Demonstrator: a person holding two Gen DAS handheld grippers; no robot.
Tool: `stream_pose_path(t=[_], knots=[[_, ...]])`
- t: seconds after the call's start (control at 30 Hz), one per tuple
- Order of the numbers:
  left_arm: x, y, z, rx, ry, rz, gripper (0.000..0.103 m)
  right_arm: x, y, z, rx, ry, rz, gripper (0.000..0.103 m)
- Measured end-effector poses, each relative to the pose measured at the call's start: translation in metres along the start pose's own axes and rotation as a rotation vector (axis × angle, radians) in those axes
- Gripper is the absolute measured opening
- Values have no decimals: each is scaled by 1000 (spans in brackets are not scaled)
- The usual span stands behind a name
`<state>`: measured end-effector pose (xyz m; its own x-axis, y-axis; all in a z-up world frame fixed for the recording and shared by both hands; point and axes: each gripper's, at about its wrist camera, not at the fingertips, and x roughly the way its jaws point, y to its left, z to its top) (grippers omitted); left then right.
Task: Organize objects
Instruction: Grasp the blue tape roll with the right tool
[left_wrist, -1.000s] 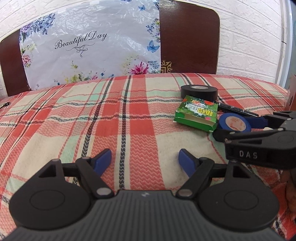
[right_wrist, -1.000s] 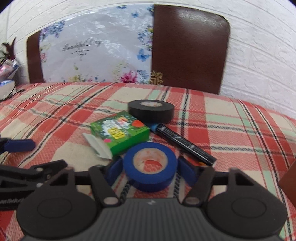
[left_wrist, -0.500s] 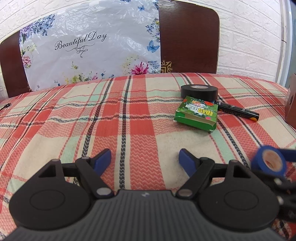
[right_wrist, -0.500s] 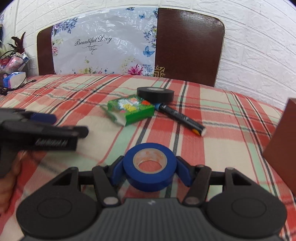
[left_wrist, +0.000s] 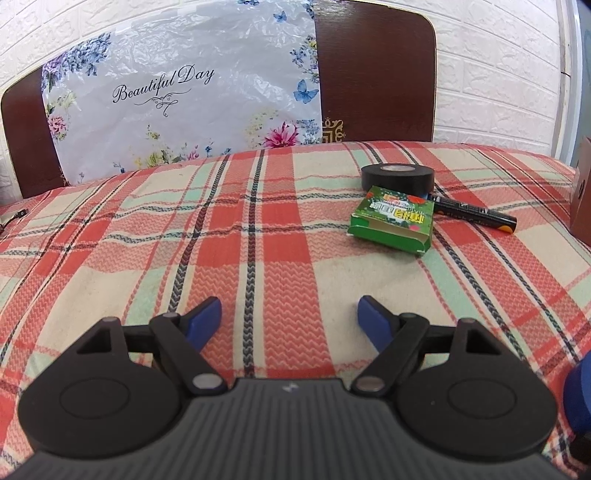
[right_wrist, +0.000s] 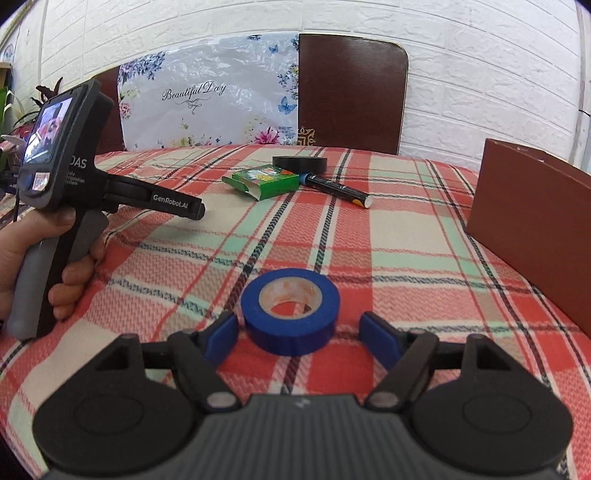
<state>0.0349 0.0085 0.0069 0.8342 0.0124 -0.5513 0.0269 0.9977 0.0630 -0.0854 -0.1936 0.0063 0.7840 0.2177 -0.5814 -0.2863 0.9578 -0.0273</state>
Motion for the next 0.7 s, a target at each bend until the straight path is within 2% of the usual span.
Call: stream_pose_path(t=[0.2, 0.27, 0.33, 0.4, 0.5, 0.6, 0.7], knots=[[-23, -6, -9, -8, 48, -7, 82, -3, 1, -3, -22, -11, -3, 76], [-33, -11, -9, -37, 88, -68, 82, -3, 0, -3, -14, -10, 1, 76], [-44, -21, -7, -39, 122, -171, 81, -3, 0, -3, -11, -7, 4, 76], [-52, -36, -4, -35, 158, -283, 75, -2, 0, -3, -9, -7, 6, 76], [-58, -59, 0, -27, 196, -391, 65, -2, 0, -3, -8, -10, 8, 76], [-59, -74, -1, -23, 222, -427, 59, -2, -1, -4, -9, -16, 9, 76], [-56, -80, -3, -22, 246, -426, 53, -2, -1, -5, -9, -19, 12, 76]])
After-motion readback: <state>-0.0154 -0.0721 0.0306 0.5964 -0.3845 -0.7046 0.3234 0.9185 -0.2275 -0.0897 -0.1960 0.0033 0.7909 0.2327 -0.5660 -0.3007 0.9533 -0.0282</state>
